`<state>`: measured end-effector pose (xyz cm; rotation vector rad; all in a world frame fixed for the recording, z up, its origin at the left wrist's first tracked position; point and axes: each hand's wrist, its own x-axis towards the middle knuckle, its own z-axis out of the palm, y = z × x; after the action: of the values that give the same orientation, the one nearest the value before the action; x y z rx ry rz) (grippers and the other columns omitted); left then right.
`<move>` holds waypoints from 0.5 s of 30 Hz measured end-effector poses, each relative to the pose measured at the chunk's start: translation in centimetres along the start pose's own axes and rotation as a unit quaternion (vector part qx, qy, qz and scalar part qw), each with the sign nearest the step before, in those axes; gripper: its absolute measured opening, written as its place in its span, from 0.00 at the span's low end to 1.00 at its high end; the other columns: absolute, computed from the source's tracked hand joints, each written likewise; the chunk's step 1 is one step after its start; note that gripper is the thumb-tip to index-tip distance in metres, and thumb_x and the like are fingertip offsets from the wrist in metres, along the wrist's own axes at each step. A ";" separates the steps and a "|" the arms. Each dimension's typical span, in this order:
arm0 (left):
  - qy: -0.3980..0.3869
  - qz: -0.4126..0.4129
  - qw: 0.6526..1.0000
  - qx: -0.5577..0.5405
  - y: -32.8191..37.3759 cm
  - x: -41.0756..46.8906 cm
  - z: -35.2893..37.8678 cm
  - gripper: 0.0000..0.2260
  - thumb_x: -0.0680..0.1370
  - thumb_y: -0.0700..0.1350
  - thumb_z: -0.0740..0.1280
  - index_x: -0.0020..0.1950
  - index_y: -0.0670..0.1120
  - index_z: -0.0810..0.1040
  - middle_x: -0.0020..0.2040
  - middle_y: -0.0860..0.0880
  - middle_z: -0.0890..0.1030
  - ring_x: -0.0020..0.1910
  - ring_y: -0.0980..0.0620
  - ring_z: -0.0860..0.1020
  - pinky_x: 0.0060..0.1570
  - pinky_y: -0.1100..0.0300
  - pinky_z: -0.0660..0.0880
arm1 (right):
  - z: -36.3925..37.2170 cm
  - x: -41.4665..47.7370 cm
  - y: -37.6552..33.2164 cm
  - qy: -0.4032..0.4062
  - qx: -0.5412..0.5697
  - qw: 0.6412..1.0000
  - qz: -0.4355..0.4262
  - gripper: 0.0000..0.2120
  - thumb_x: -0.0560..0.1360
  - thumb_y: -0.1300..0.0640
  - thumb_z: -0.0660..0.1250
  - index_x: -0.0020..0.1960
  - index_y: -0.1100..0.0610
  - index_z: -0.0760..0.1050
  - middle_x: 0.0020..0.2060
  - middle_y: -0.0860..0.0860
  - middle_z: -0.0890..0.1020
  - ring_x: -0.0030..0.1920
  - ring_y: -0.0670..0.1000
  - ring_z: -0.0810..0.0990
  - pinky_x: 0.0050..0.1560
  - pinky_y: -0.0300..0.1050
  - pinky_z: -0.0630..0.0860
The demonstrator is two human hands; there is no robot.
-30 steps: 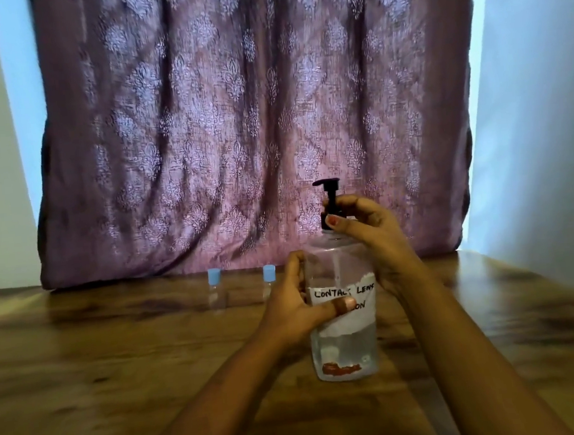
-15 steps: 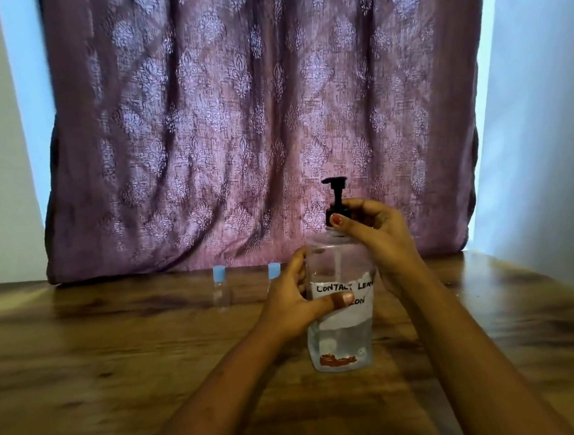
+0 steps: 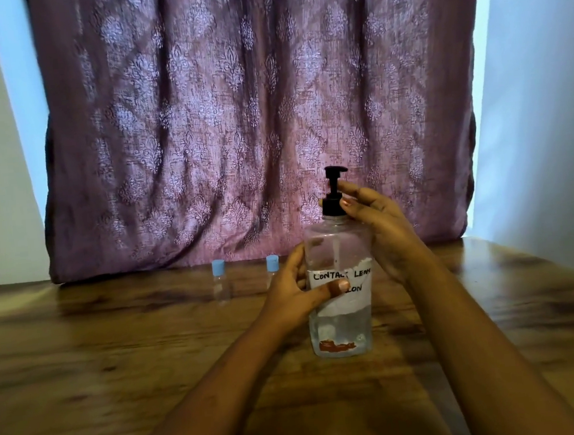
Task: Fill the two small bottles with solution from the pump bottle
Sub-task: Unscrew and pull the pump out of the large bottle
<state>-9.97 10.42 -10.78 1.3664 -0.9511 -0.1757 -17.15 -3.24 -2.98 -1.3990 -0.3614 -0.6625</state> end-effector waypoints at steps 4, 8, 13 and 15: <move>0.003 -0.008 1.000 -0.008 -0.2 -0.1 0.1 0.35 0.60 0.50 0.77 0.66 0.58 0.70 0.56 0.48 0.82 0.54 0.49 0.82 0.44 0.61 0.80 | 1.0 -0.1 0.6 0.052 -0.098 0.993 -0.037 0.16 0.66 0.55 0.72 0.53 0.51 0.75 0.49 0.49 0.81 0.49 0.50 0.82 0.45 0.40 0.80; 0.003 -0.008 1.000 -0.001 -0.1 0.0 0.1 0.39 0.60 0.50 0.76 0.70 0.55 0.68 0.58 0.47 0.81 0.56 0.47 0.81 0.47 0.58 0.81 | 1.1 0.1 0.9 0.082 -0.123 0.988 -0.052 0.10 0.68 0.60 0.72 0.47 0.53 0.75 0.43 0.48 0.82 0.46 0.50 0.82 0.44 0.41 0.79; 0.011 -0.017 1.000 0.001 -0.2 -0.1 0.2 0.39 0.62 0.49 0.76 0.72 0.55 0.66 0.58 0.47 0.80 0.58 0.45 0.80 0.52 0.51 0.81 | 0.6 -0.1 0.7 0.034 -0.069 0.997 -0.025 0.10 0.75 0.62 0.64 0.51 0.49 0.78 0.44 0.47 0.85 0.45 0.46 0.83 0.43 0.39 0.78; 0.014 -0.016 1.000 0.000 -0.2 -0.2 0.3 0.39 0.62 0.49 0.76 0.72 0.56 0.66 0.58 0.48 0.80 0.58 0.45 0.80 0.54 0.49 0.81 | 0.8 -0.2 0.9 0.030 -0.060 0.997 -0.030 0.12 0.77 0.60 0.62 0.55 0.46 0.75 0.46 0.49 0.85 0.46 0.48 0.83 0.43 0.40 0.79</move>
<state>-10.18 10.27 -11.08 1.3808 -0.9063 -0.1816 -16.64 -2.45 -3.64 -1.4833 -0.3214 -0.7843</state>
